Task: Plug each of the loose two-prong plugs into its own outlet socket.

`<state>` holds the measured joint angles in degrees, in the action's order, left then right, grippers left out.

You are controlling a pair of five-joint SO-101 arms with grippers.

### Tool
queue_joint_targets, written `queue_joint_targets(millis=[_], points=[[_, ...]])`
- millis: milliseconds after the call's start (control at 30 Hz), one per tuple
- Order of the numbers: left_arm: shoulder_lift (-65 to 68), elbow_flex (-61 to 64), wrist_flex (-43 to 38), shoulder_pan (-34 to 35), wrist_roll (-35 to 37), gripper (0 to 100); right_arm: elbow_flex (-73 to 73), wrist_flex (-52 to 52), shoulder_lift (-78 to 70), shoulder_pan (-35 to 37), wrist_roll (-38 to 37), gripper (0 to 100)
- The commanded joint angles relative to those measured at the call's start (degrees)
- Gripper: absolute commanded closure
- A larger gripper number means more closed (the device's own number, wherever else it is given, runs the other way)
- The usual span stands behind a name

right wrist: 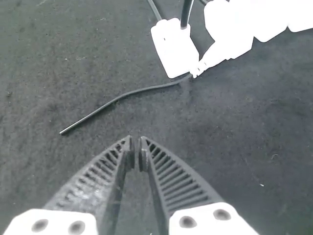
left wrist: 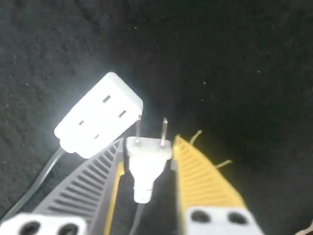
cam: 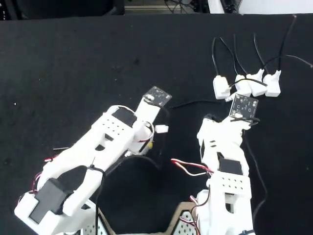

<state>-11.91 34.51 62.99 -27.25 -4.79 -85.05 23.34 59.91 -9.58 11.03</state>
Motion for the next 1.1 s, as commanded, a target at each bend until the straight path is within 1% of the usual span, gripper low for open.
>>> queue_joint_targets(millis=[0,100,267,400,500,567,667,833,1000,1067], points=[[-2.99,-0.40,-0.44,1.36,1.76,75,3.03,-1.32,1.54,0.97,0.00,98.0],[-3.16,-1.63,0.53,3.91,1.58,77,3.03,-1.32,1.54,0.97,0.00,98.0],[-5.45,-4.62,5.45,9.89,1.49,78,3.03,-1.14,1.54,0.97,0.00,98.0],[-8.44,-4.53,5.89,20.18,1.49,78,3.03,-0.97,1.54,1.23,0.00,98.0],[-8.79,-2.51,5.01,27.74,1.67,78,3.03,-0.88,1.54,3.52,0.00,98.0],[-8.79,-0.04,2.81,31.87,1.76,78,3.03,-0.88,1.54,5.80,0.00,98.0],[-8.79,5.14,-3.78,35.65,1.93,78,2.95,-0.88,1.54,9.93,0.00,98.0],[-8.79,13.85,-14.95,35.91,1.93,78,1.80,-0.88,1.54,19.52,0.00,96.6],[-8.88,19.21,-22.42,36.44,1.93,78,-1.10,-0.88,1.54,28.66,0.00,84.8],[-8.88,21.14,-24.26,36.00,2.02,78,-2.42,-0.88,1.54,33.85,0.00,83.4]])
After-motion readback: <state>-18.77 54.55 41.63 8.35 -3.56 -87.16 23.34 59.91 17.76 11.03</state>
